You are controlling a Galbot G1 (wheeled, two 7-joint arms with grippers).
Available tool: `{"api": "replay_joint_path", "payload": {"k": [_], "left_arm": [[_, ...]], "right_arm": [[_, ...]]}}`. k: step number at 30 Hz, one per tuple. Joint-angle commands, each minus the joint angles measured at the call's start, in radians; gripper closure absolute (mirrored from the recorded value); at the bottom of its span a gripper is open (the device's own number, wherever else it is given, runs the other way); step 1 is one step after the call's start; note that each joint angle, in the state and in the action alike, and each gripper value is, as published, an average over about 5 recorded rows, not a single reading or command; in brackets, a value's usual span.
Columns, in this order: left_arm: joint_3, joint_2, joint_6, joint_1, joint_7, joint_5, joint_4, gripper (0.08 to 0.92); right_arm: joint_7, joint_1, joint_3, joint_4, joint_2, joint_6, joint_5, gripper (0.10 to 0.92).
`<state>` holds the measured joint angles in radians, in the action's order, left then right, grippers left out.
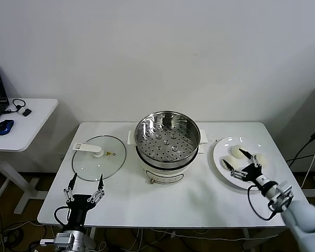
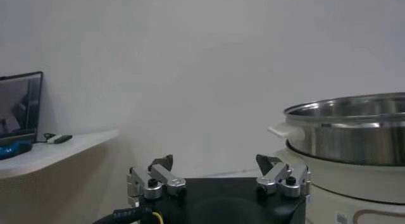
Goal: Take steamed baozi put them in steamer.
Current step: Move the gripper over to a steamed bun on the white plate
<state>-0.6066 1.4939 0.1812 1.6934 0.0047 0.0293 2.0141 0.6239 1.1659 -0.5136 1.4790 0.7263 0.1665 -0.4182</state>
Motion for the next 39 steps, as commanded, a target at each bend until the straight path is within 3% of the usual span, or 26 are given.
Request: {"api": "replay_joint_path", "payload": {"k": [1, 7, 16, 24, 39], "left_arm": [[0.005, -0.002, -0.004, -0.011, 0.003, -0.003, -0.005, 0.177], [0.009, -0.003, -0.005, -0.022, 0.008, 0.001, -0.013, 0.177], [0.012, -0.003, -0.003, -0.027, 0.01, 0.005, -0.023, 0.177], [0.012, -0.004, -0.002, -0.021, 0.012, 0.006, -0.017, 0.177], [0.004, -0.005, -0.004, -0.012, 0.011, 0.004, -0.012, 0.177]], "right_arm": [[0.379, -0.38, 0.202, -0.225, -0.233, -0.026, 0.025, 0.203], [0.49, -0.774, 0.576, -0.427, -0.272, 0.011, 0.123, 0.203], [0.595, -1.185, 0.983, -0.654, -0.149, 0.044, 0.328, 0.203], [0.642, -1.283, 0.976, -0.904, 0.076, 0.196, 0.734, 0.203], [0.607, -1.263, 0.877, -1.067, 0.296, 0.262, 1.036, 0.203]]}}
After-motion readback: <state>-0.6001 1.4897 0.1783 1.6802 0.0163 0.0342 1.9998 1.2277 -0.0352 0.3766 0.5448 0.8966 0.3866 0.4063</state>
